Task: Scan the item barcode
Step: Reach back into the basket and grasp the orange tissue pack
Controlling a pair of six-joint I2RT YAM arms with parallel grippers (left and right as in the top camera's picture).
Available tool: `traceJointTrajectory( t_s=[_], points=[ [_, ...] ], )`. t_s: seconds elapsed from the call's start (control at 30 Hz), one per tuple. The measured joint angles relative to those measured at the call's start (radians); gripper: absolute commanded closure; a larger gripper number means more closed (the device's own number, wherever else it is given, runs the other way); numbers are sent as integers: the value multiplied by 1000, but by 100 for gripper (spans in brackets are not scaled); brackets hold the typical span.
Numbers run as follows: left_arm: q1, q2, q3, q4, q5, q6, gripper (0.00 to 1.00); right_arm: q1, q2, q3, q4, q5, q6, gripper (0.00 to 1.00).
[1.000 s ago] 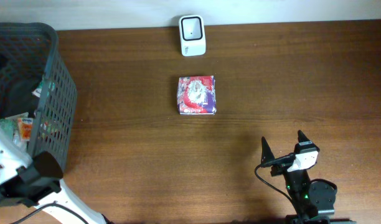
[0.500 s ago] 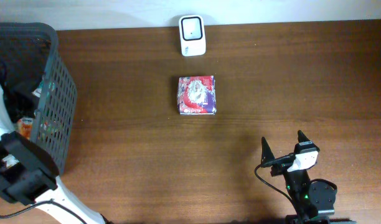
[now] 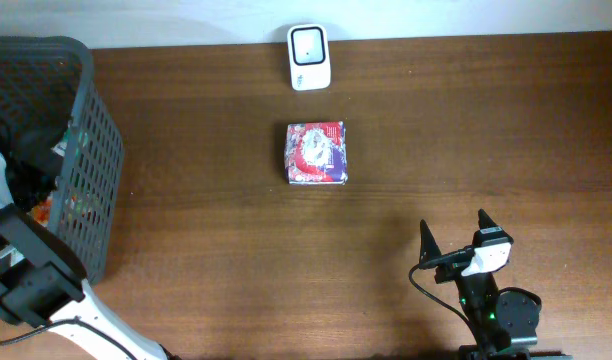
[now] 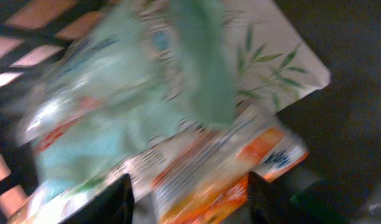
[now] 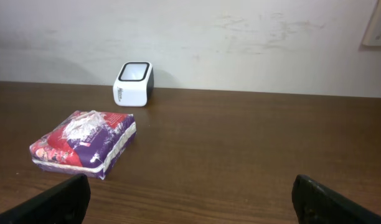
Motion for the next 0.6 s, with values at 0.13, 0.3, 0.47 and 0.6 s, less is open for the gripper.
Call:
traceJointTrajectory(
  t_s=[0.13, 0.3, 0.47, 0.6],
  points=[
    [-1, 40, 0, 32, 34, 67, 81, 0, 0, 0, 0, 0, 0, 1],
    [-3, 43, 10, 14, 68, 87, 100, 0, 0, 0, 0, 0, 0, 1],
    [0, 77, 214, -137, 140, 87, 100, 0, 0, 0, 0, 0, 1, 1],
    [0, 87, 624, -284, 301, 86, 100, 0, 0, 0, 0, 0, 0, 1]
  ],
)
